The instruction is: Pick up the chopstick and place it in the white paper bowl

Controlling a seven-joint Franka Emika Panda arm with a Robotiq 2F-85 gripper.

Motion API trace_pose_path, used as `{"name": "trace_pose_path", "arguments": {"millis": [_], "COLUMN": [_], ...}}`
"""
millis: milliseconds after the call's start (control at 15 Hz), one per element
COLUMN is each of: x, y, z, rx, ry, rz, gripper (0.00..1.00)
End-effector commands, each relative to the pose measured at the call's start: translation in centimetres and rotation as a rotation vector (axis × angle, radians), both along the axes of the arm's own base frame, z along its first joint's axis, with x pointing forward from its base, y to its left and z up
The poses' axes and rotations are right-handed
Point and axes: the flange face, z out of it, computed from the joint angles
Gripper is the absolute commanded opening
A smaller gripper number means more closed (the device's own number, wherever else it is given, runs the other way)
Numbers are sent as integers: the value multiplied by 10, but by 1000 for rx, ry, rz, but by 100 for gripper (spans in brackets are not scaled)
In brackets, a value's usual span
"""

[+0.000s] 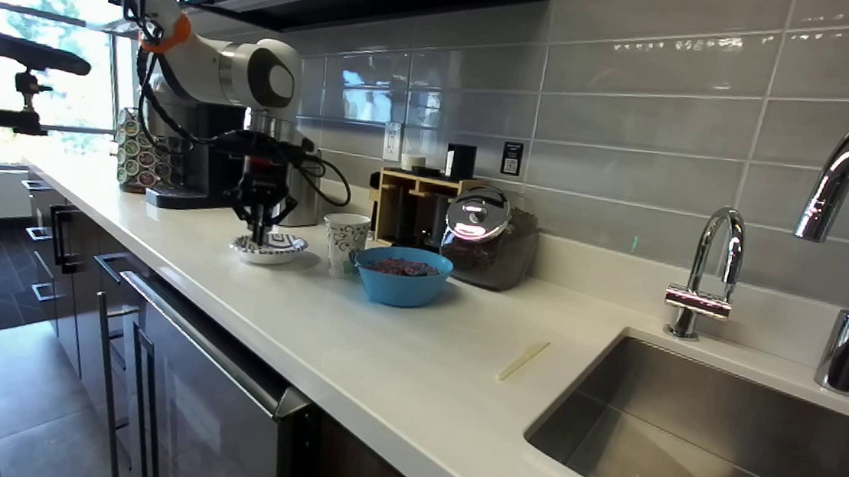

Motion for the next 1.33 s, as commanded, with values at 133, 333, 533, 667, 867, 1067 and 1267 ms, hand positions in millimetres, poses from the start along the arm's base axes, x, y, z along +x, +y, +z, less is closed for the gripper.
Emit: {"name": "trace_pose_path", "arguments": {"millis": [133, 333, 533, 667, 867, 1067, 1267], "x": [4, 3, 4, 5, 7, 7, 5], "y": [4, 4, 5, 7, 7, 6, 5], "z": [-4, -4, -4, -3, -3, -5, -8], "rx": [-26, -19, -8, -4, 5, 9, 10], "ry": [-7, -16, -33, -47, -74, -94, -95], "rz": [4, 0, -16, -26, -49, -62, -74], "gripper": [1, 1, 1, 1, 1, 1, 1]}}
